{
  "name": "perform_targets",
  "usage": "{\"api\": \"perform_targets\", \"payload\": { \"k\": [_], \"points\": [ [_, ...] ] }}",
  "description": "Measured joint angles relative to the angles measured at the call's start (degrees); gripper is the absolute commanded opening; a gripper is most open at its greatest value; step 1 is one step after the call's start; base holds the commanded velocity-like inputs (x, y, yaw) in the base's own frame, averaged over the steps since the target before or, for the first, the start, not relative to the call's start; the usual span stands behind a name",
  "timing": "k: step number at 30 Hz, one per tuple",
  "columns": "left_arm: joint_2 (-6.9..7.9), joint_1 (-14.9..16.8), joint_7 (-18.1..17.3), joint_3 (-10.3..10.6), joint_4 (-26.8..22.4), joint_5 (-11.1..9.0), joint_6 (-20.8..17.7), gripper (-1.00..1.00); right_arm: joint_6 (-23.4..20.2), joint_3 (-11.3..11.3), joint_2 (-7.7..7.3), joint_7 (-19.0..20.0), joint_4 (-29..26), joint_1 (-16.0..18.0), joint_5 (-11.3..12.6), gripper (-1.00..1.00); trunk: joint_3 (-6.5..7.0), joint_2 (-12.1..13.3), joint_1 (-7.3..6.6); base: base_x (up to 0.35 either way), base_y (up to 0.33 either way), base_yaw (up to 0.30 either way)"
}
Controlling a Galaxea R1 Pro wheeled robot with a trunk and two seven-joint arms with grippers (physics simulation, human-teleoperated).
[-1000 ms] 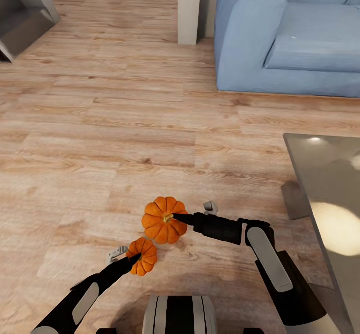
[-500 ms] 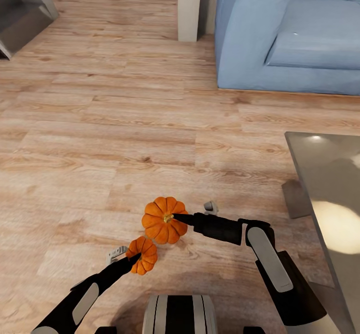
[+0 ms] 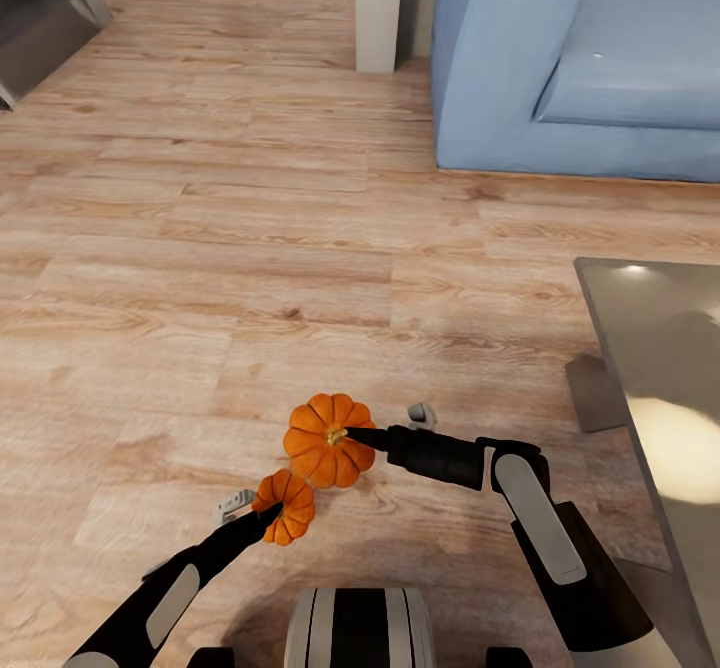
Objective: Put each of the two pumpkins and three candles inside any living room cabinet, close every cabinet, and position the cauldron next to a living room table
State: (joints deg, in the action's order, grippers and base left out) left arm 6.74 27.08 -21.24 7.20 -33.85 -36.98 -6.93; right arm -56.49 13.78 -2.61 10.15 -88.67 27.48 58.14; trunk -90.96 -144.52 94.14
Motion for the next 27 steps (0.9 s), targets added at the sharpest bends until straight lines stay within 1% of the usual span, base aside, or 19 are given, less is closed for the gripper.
{"api": "perform_targets", "payload": {
  "k": [2, 5, 12, 19, 20, 27],
  "points": [
    [-0.03, 0.0, -0.05, 0.11, 0.2, 0.01, 0.56, 1.0, 0.0, 0.0, 0.0, 0.0, 0.0, 0.0, -0.01, -1.0, 0.0, 0.0, 0.0, 0.0, 0.0, 0.0],
    [-0.05, 0.0, 0.12, 0.08, -0.94, 0.09, 0.81, 1.0, 0.01, -0.01, 0.0, -0.01, 0.01, 0.0, -0.2, -1.0, -0.66, -0.04, 0.08, 0.0, 0.0, 0.0],
    [-0.04, 0.0, 0.04, 0.15, -0.88, 0.11, 1.01, 1.0, -0.02, -0.01, 0.0, 0.0, 0.0, 0.0, -0.01, -1.0, -0.67, -0.04, 0.08, 0.0, 0.0, 0.0],
    [0.04, -0.01, -0.03, 0.19, -0.91, 0.18, 1.02, 1.0, -1.23, -0.08, 0.08, 0.0, 0.0, 0.0, 0.0, -1.0, -0.67, -0.04, 0.08, 0.0, 0.0, 0.0],
    [0.07, -0.01, -0.03, 0.19, -0.91, 0.18, 1.01, -1.0, -1.28, -0.09, 0.08, 0.0, 0.0, 0.0, -0.01, -1.0, -0.67, -0.04, 0.08, 0.0, 0.0, 0.0],
    [0.13, -0.01, -0.02, 0.09, -0.91, 0.18, 1.12, -1.0, -1.32, -0.15, 0.05, 0.0, 0.0, 0.0, -0.02, -1.0, -0.67, -0.04, 0.08, 0.0, 0.0, 0.0]
  ]
}}
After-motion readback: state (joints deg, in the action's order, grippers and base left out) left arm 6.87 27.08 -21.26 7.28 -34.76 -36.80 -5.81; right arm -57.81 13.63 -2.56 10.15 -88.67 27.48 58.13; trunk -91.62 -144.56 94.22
